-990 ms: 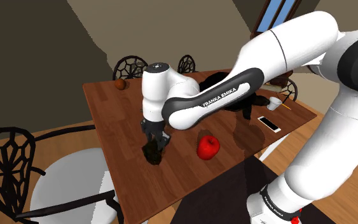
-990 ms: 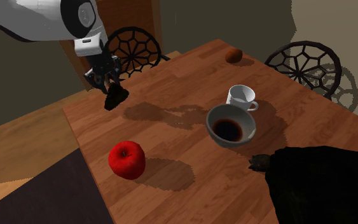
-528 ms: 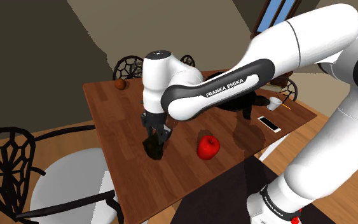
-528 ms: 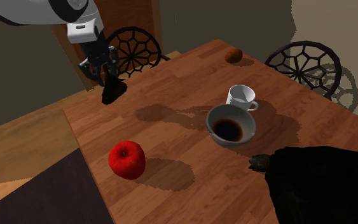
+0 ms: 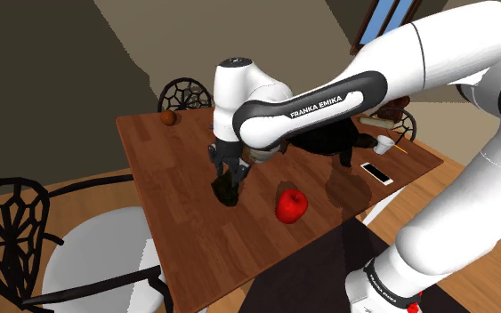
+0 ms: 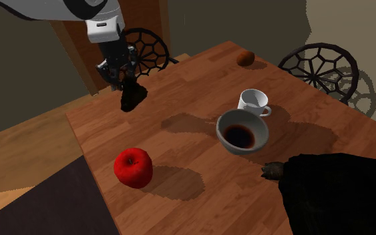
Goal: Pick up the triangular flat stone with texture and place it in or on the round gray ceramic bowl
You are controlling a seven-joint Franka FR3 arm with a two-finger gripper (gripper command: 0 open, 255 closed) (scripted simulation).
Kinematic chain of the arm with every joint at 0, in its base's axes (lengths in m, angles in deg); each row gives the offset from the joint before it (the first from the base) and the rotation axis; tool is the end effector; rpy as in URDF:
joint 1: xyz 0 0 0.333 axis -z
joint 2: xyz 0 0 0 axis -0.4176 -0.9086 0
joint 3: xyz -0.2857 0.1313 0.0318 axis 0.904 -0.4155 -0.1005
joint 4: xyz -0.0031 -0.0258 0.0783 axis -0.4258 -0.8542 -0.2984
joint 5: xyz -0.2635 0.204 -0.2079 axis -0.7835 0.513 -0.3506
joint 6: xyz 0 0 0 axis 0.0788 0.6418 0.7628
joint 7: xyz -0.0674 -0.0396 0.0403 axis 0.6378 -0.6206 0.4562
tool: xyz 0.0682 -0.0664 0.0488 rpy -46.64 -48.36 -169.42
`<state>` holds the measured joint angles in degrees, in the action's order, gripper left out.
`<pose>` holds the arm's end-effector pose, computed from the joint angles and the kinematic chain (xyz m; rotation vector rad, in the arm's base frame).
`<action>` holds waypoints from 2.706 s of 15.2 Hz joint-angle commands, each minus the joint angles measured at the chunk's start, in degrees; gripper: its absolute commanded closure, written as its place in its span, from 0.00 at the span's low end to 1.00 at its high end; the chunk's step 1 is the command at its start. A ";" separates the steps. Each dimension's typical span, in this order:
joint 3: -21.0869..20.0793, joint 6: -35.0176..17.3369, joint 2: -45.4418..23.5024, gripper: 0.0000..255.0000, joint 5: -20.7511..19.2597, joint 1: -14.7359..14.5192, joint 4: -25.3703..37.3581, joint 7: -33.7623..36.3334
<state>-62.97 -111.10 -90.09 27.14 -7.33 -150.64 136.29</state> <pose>0.4820 0.2467 0.3631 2.3960 -1.9036 0.0397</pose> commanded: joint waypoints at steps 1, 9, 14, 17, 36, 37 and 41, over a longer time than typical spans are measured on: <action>1.14 -0.05 0.20 1.00 0.05 1.56 0.06 -2.81; 6.06 0.11 -2.40 1.00 -2.19 7.17 3.07 -12.25; 9.00 0.94 -5.79 1.00 -4.40 10.07 7.13 -17.27; 10.70 1.75 -8.35 1.00 -5.80 11.53 10.39 -20.07; 9.34 8.75 -27.50 0.00 5.95 26.75 30.60 -51.10; 9.33 8.08 -27.75 0.00 5.78 26.70 30.15 -51.00; 9.62 5.43 -28.77 0.00 5.26 26.23 28.47 -50.68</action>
<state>-53.42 -105.06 -118.46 32.48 18.97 -121.91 85.71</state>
